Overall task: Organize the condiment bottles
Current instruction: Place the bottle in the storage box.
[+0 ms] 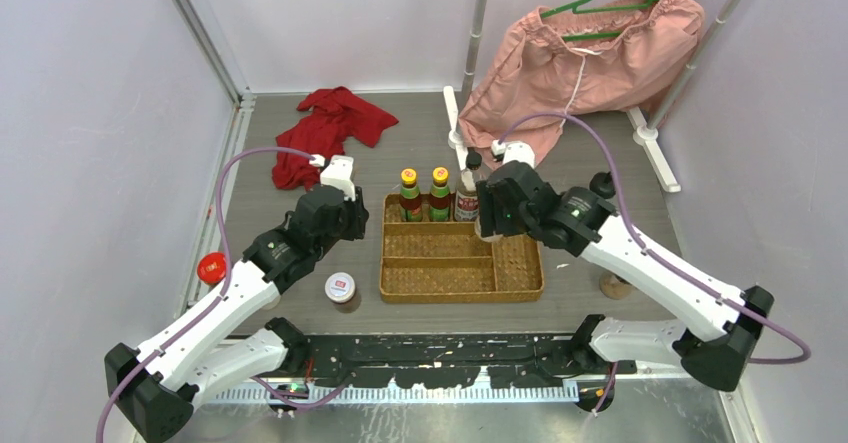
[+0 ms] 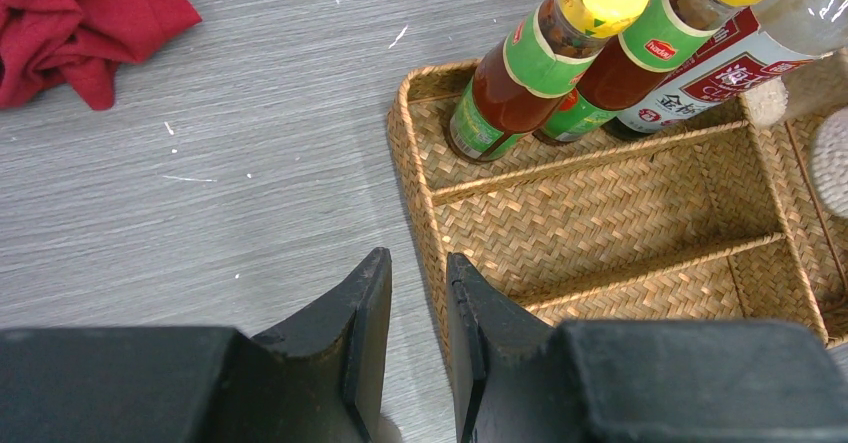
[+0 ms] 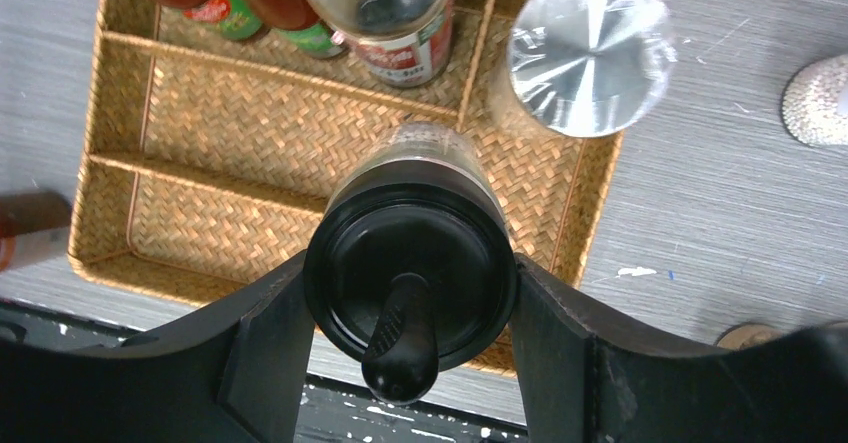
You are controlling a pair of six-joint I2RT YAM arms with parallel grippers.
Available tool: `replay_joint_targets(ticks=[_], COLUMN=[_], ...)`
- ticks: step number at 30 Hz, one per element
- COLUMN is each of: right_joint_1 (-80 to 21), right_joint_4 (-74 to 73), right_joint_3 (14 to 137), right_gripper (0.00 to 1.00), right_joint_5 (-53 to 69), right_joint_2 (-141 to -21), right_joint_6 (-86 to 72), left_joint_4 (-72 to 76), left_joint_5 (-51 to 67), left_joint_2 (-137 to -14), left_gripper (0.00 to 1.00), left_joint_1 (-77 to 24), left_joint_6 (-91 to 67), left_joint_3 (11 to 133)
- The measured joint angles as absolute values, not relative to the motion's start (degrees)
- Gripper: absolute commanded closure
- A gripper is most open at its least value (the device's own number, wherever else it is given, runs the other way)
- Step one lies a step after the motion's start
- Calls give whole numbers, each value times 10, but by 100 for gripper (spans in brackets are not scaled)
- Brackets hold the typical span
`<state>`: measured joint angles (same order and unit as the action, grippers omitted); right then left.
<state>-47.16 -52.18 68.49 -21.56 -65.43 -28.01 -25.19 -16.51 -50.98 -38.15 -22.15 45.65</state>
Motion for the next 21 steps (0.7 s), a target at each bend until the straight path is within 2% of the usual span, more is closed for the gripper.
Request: replay_joint_targets(ticks=[10,21], right_joint_1=[-530,-535], right_joint_4=[-520,-446], right_joint_3=[693,654], right_gripper=[51,51], right_joint_5=[-224,-235], right_joint_2=[-766,-776], right_joint_6=[-280,-280], left_joint_4=[-252,-252], left_joint_5=[-165,-165], left_joint_2=[-510,-510], left_gripper=[72,72], left_joint_1=[-382,-382], left_joint_6=[-221,-222], left_joint_3=[456,456])
